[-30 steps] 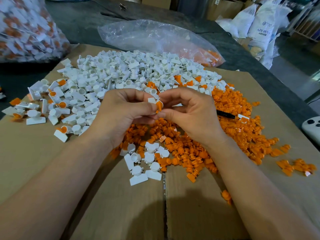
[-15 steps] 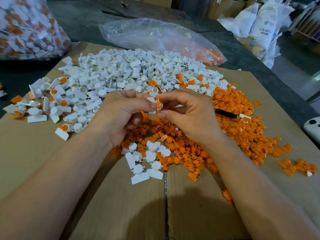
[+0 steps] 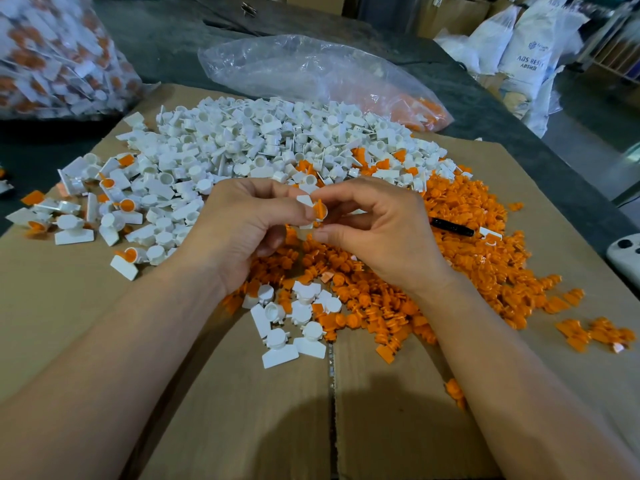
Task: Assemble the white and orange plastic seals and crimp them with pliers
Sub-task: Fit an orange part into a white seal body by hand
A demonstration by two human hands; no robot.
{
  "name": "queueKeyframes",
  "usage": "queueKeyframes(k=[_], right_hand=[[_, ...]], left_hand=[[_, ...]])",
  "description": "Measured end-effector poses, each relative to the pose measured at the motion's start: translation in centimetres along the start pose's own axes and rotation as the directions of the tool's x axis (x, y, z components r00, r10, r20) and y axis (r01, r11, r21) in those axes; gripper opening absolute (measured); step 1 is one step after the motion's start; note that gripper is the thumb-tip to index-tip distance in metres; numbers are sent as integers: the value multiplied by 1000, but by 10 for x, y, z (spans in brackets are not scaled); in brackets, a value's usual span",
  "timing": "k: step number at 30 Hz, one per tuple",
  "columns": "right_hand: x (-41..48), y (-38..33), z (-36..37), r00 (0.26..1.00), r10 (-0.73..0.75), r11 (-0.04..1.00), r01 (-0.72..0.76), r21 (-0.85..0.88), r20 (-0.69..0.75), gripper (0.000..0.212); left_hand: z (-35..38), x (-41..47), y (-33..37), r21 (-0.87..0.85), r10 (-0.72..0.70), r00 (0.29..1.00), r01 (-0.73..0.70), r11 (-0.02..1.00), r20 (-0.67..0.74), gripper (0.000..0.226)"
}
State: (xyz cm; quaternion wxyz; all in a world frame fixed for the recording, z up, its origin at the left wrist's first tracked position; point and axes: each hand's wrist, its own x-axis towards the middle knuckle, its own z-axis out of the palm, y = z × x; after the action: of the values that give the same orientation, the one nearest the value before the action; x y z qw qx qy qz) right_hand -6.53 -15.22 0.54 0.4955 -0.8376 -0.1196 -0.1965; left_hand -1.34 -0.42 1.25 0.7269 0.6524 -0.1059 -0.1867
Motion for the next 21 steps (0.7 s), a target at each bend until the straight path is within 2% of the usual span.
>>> queueKeyframes(k=[4,10,21], right_hand=[[0,1,1,998,-52,999,52,-14,-34,52],[0,2,1,992,-110,992,105,-71,-64,45],[2,5,-2,981,-186,964,171,-203,-59,34]], left_hand=[[0,0,0,9,7,1000,-7,1000,2,19],[-3,0,-1,15,22,998,-23,1000,58,11],[0,-1,-2,22,47,998,-49,999,46,18]])
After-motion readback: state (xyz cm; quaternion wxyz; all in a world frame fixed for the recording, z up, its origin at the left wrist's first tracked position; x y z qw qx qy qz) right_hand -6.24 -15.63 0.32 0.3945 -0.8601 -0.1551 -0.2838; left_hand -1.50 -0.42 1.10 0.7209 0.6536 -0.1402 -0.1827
